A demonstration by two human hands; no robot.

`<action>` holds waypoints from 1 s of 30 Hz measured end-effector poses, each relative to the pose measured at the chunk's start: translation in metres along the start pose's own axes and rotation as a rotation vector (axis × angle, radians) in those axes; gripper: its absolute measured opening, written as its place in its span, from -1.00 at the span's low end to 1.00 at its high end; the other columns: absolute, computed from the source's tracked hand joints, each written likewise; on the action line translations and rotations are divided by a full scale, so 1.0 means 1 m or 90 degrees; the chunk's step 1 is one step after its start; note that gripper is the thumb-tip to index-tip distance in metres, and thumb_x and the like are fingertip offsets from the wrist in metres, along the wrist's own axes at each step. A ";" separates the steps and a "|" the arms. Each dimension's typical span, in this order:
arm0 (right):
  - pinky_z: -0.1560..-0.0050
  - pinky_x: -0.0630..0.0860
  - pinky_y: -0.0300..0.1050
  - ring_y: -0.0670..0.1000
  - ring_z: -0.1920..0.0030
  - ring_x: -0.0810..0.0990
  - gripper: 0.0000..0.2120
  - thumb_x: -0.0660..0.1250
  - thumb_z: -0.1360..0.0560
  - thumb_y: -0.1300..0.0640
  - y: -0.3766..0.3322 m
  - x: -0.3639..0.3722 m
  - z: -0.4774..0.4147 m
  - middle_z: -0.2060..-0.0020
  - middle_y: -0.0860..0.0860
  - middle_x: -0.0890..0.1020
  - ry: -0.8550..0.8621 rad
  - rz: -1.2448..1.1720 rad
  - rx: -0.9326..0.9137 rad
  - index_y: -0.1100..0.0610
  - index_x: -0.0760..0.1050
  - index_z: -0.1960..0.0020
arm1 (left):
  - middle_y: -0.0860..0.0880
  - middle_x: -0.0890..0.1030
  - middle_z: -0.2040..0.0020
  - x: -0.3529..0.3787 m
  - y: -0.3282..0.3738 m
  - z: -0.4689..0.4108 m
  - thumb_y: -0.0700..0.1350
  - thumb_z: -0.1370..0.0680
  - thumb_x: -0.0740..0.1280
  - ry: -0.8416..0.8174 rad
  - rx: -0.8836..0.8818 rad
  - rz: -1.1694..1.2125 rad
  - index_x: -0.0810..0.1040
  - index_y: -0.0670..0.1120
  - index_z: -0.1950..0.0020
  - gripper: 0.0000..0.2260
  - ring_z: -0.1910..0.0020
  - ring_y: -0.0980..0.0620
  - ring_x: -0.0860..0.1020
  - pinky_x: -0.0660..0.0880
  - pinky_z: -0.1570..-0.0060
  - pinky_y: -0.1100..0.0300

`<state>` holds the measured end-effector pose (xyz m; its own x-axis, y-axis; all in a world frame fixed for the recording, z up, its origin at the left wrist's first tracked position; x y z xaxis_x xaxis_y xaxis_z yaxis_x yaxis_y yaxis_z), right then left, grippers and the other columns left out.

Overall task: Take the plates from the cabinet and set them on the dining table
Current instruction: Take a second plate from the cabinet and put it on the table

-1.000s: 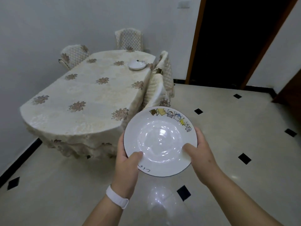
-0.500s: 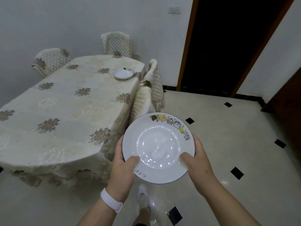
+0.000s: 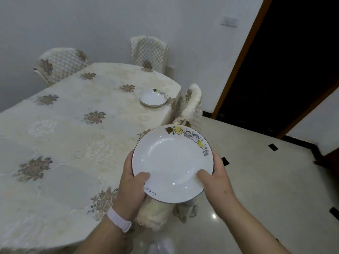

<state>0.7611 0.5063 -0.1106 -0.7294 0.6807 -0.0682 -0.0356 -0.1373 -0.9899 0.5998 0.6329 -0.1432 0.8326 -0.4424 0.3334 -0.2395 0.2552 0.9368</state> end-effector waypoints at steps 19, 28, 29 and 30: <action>0.19 0.57 -0.32 -0.24 0.00 0.59 -0.38 0.21 -0.27 0.22 0.017 0.068 -0.240 -0.01 -0.33 0.61 -0.337 0.024 0.043 -0.34 0.40 -0.19 | 0.18 0.64 -0.09 0.003 -0.003 -0.135 -0.41 -0.42 0.23 0.361 0.059 -0.055 0.45 0.17 -0.27 -0.42 -0.03 0.14 0.62 0.57 0.20 0.30; 0.07 0.58 -0.28 -0.23 -0.07 0.58 -0.32 0.20 -0.30 0.22 0.015 0.071 -0.326 -0.08 -0.33 0.61 -0.544 0.032 0.040 -0.53 0.35 -0.14 | 0.11 0.60 -0.22 0.046 -0.011 -0.167 -0.48 -0.46 0.18 0.536 0.115 -0.115 0.43 0.17 -0.35 -0.34 -0.15 0.06 0.59 0.58 0.12 0.23; 0.09 0.55 -0.34 -0.27 -0.06 0.57 -0.32 0.19 -0.31 0.23 0.014 0.071 -0.329 -0.06 -0.37 0.60 -0.558 0.036 0.033 -0.55 0.35 -0.12 | 0.10 0.59 -0.23 0.049 -0.009 -0.167 -0.44 -0.45 0.21 0.547 0.124 -0.119 0.43 0.16 -0.36 -0.37 -0.15 0.06 0.58 0.58 0.11 0.23; 0.14 0.52 -0.42 -0.32 -0.04 0.56 -0.31 0.19 -0.31 0.23 0.013 0.072 -0.331 -0.04 -0.41 0.59 -0.577 0.041 0.023 -0.58 0.34 -0.10 | 0.08 0.59 -0.24 0.051 -0.007 -0.166 -0.40 -0.43 0.23 0.558 0.133 -0.120 0.43 0.15 -0.36 -0.38 -0.16 0.05 0.58 0.58 0.10 0.22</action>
<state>0.9344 0.7916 -0.1691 -0.9880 -0.1533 0.0162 0.0132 -0.1883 -0.9820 0.7275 0.7513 -0.1507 0.9271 0.3712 0.0525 -0.0753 0.0471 0.9960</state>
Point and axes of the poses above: each hand's wrist, its own z-axis away from the middle knuckle, its own x-axis out of the palm, y = z × x, the point moved 1 cm from there along -z, towards the middle knuckle
